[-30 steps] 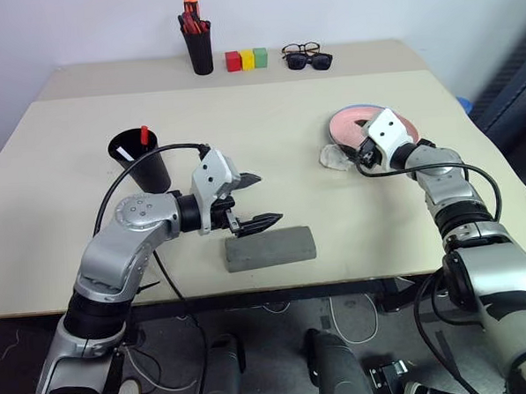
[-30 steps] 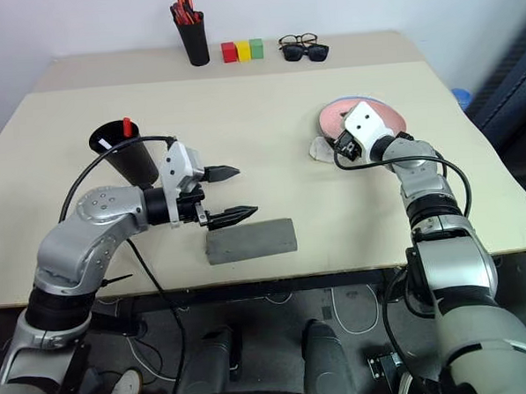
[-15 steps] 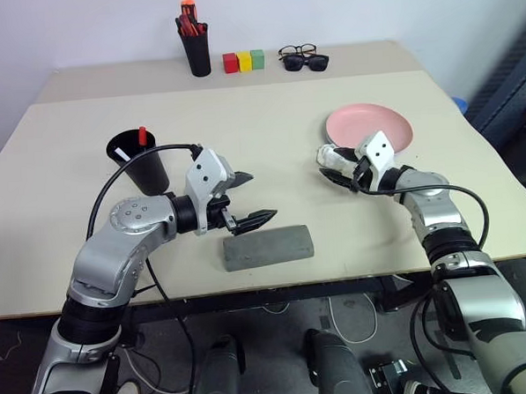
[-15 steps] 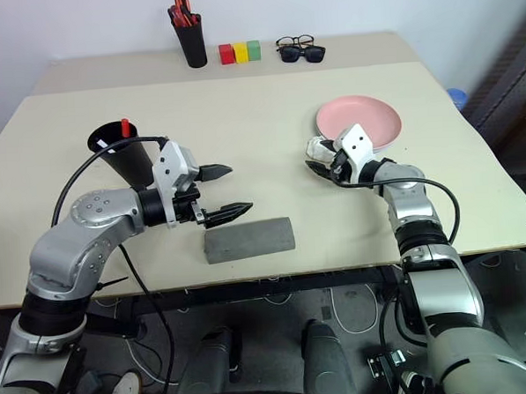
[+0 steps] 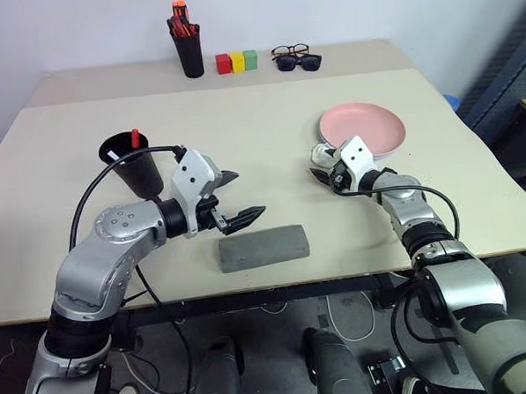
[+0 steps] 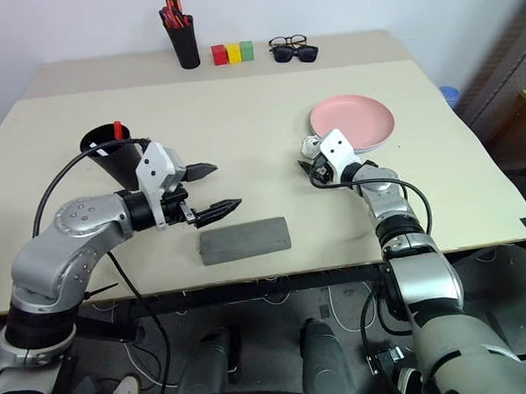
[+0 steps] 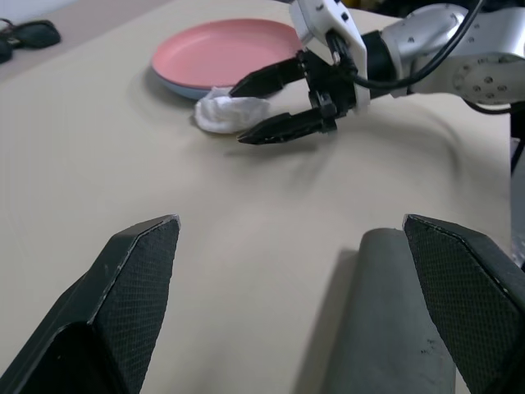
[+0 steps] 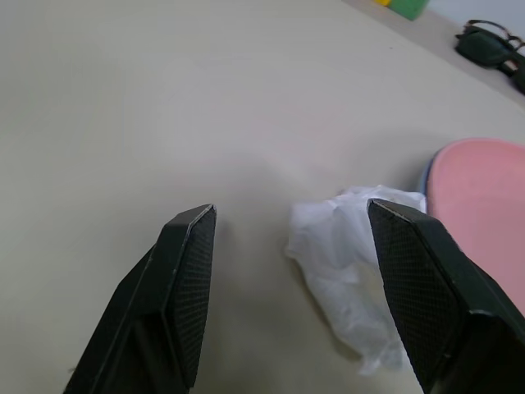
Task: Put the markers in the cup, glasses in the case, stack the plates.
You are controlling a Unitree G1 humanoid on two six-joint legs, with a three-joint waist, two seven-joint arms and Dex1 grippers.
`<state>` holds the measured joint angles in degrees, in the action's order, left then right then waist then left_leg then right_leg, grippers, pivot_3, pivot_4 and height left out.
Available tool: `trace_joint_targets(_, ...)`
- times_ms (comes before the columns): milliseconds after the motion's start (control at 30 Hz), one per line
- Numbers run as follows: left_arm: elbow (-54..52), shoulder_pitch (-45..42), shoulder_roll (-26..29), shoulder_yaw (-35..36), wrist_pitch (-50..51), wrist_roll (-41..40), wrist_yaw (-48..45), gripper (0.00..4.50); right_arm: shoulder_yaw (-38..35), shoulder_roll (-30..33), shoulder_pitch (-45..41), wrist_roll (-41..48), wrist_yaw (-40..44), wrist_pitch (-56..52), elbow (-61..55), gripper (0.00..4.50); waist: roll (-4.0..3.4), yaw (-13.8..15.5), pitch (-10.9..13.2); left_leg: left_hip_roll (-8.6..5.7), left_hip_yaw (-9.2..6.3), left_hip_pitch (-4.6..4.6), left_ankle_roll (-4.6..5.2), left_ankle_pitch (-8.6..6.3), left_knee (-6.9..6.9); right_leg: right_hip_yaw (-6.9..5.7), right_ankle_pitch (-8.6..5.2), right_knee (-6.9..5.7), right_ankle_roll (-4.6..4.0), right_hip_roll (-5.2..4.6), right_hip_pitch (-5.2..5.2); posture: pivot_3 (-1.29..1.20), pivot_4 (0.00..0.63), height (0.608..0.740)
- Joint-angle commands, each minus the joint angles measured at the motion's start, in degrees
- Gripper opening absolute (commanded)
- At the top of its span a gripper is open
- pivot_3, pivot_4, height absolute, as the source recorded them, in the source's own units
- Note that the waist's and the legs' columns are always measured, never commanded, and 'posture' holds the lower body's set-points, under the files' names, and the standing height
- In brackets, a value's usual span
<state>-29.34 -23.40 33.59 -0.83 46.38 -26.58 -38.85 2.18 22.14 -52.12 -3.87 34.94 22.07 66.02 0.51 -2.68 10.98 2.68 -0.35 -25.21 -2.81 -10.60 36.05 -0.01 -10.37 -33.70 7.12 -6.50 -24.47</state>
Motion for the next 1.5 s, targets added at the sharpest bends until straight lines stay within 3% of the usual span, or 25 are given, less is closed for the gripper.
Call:
trace_joint_targets(33,-3.2,0.7,0.5,1.8,0.7,-1.2,1.3,4.50,0.5,0.1,-2.8,-1.9,-2.9,2.0,1.7,2.97,0.00,0.0,0.0,0.00,0.00,0.00,0.00,0.00,0.00,0.00,0.00,0.00,0.00,0.00,0.00,0.00,0.150,0.740)
trace_joint_targets(100,-3.7,1.1,0.8,2.0,1.0,-1.5,1.7,4.50,0.9,0.0,-3.2,-2.7,-3.7,2.3,2.6,2.97,0.00,0.1,0.0,0.00,0.00,0.00,0.00,0.00,0.00,0.00,0.00,0.00,0.00,0.00,0.00,0.00,0.150,0.740)
trace_joint_targets(167,-4.0,1.2,0.9,2.0,1.1,-1.6,2.1,4.50,1.5,0.1,-3.5,-4.0,-5.5,2.4,3.5,2.44,0.00,0.1,0.0,0.00,0.00,0.00,0.00,0.00,0.01,0.00,0.00,0.00,0.00,0.00,0.00,0.00,0.150,0.740)
trace_joint_targets(233,-3.9,1.0,0.9,1.9,1.2,-1.8,2.4,4.50,2.2,0.3,-3.8,-5.3,-6.9,2.5,4.1,1.71,0.00,0.0,0.0,0.00,0.00,0.00,-0.01,0.00,0.01,0.00,0.00,0.00,0.00,0.00,0.00,0.00,0.150,0.740)
trace_joint_targets(333,-3.8,0.8,1.0,1.5,1.1,-1.8,2.7,4.50,2.8,0.6,-4.0,-6.8,-9.5,2.7,4.7,0.15,0.00,0.0,0.0,0.00,0.00,0.00,-0.01,0.00,0.00,0.00,0.00,0.00,0.00,0.00,0.00,0.00,0.150,0.740)
trace_joint_targets(367,-3.7,0.8,1.1,1.3,0.9,-1.8,2.7,4.50,2.9,0.7,-4.1,-7.4,-10.2,2.8,4.7,0.03,0.00,0.0,0.0,0.00,0.00,0.00,-0.01,0.00,0.00,0.00,0.00,0.00,0.00,0.00,0.00,0.00,0.150,0.740)
trace_joint_targets(600,-2.6,0.0,0.8,0.0,0.1,-1.3,2.7,4.50,2.4,1.6,-4.0,-8.2,-12.0,4.5,4.2,0.03,0.00,0.0,0.0,0.00,0.00,0.00,-0.01,0.01,0.00,0.00,0.00,0.00,0.00,0.00,0.00,0.00,0.150,0.740)
trace_joint_targets(1000,0.1,-1.6,-0.3,-1.8,-1.8,-1.2,1.8,4.50,-3.9,2.2,-6.2,0.3,-6.7,9.0,-4.1,0.03,0.00,0.0,0.0,0.00,0.00,0.00,-0.01,0.01,-0.01,0.00,0.00,0.00,0.00,0.00,0.00,0.00,0.150,0.740)
trace_joint_targets(1333,0.5,-1.8,-0.8,-1.8,-1.9,-1.4,2.2,4.50,-3.1,6.2,-10.7,-2.8,-13.9,7.6,2.7,0.03,0.00,0.1,0.0,0.00,0.00,-0.01,-0.01,0.01,-0.02,0.00,0.00,0.02,-0.01,0.00,0.00,0.00,0.150,0.740)
trace_joint_targets(1433,0.0,-1.2,-0.3,-0.9,-1.6,-1.5,2.5,4.50,-1.6,7.5,-11.4,-5.5,-17.3,6.0,5.2,0.84,0.00,0.0,0.0,0.00,0.00,-0.01,-0.01,0.01,-0.03,0.01,-0.01,0.02,-0.01,0.00,0.00,0.00,0.150,0.740)
trace_joint_targets(1500,-0.2,-1.0,0.0,-0.5,-1.4,-1.7,2.6,4.50,-1.3,7.9,-11.5,-6.4,-17.9,4.8,6.4,1.76,0.00,0.0,0.0,0.00,0.00,-0.01,-0.01,0.01,-0.03,0.01,0.00,0.02,-0.01,0.00,0.00,0.00,0.150,0.740)
